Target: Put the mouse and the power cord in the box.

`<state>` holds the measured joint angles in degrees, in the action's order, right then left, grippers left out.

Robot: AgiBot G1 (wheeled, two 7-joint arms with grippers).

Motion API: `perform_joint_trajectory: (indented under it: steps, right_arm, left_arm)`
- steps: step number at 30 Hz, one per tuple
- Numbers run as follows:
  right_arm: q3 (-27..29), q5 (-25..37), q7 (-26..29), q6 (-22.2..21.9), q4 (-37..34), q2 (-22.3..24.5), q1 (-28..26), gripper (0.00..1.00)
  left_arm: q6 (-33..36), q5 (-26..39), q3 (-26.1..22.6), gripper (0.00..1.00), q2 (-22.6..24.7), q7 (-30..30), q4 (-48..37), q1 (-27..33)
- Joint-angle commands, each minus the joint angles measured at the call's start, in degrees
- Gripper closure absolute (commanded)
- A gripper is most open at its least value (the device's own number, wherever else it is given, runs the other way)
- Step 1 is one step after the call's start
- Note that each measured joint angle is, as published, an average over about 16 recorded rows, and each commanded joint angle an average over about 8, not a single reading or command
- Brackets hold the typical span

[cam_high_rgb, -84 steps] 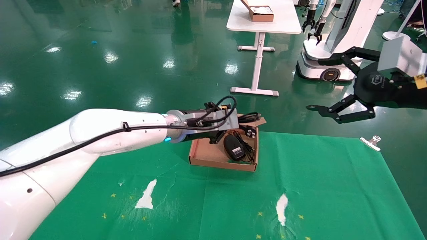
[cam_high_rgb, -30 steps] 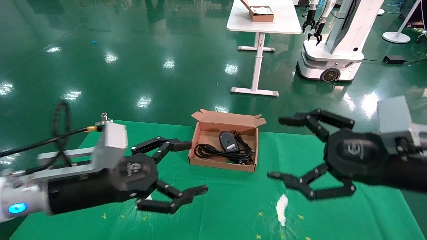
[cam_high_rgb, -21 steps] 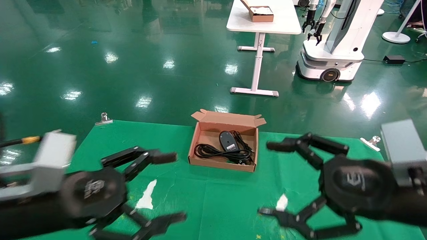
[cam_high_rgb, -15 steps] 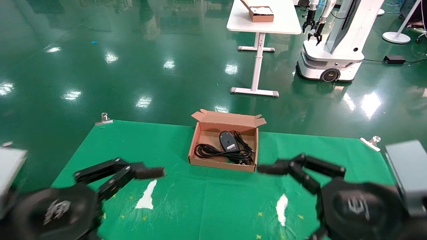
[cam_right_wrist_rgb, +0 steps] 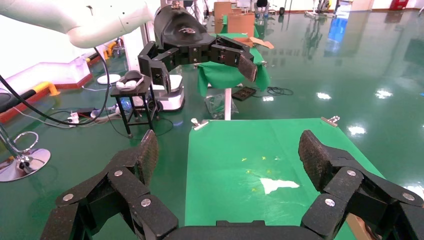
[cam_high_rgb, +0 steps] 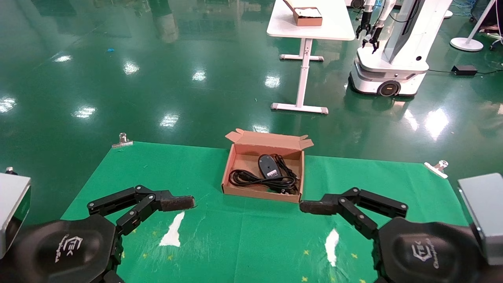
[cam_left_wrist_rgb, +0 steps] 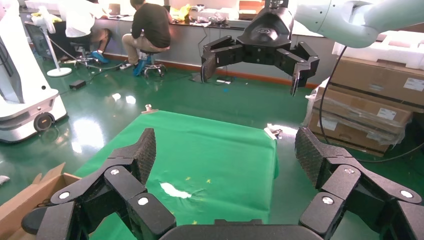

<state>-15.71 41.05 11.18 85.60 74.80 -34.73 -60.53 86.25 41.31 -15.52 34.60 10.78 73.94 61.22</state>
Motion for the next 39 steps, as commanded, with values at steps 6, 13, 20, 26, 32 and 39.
perform_joint_trajectory:
  steps: [6,13,20,26,32,39]
  right_arm:
    - [-0.15,0.39,-0.24,0.0,-0.61,-0.14,-0.51,0.0]
    - [-0.22,0.59,-0.35,0.02,-0.94,-0.21,-0.76,0.0]
    - [-0.26,0.71,-0.42,0.06,-1.12,-0.24,-0.91,0.0]
    - [-0.28,0.76,-0.45,0.08,-1.2,-0.26,-0.98,0.0]
    - [-0.3,0.79,-0.47,0.08,-1.25,-0.28,-1.02,0.0]
    - [-0.33,0.82,-0.49,0.08,-1.28,-0.3,-1.05,0.0]
  left_arm:
    - [-0.25,0.23,-0.23,0.0,0.19,-0.01,-0.19,0.16]
    - [-0.4,0.36,-0.34,0.0,0.29,-0.02,-0.28,0.24]
    - [-0.47,0.45,-0.4,0.0,0.34,-0.04,-0.32,0.27]
    - [-0.51,0.47,-0.43,0.0,0.36,-0.04,-0.34,0.29]
    - [-0.54,0.49,-0.45,0.0,0.38,-0.04,-0.37,0.31]
    - [-0.56,0.51,-0.48,0.0,0.4,-0.04,-0.4,0.33]
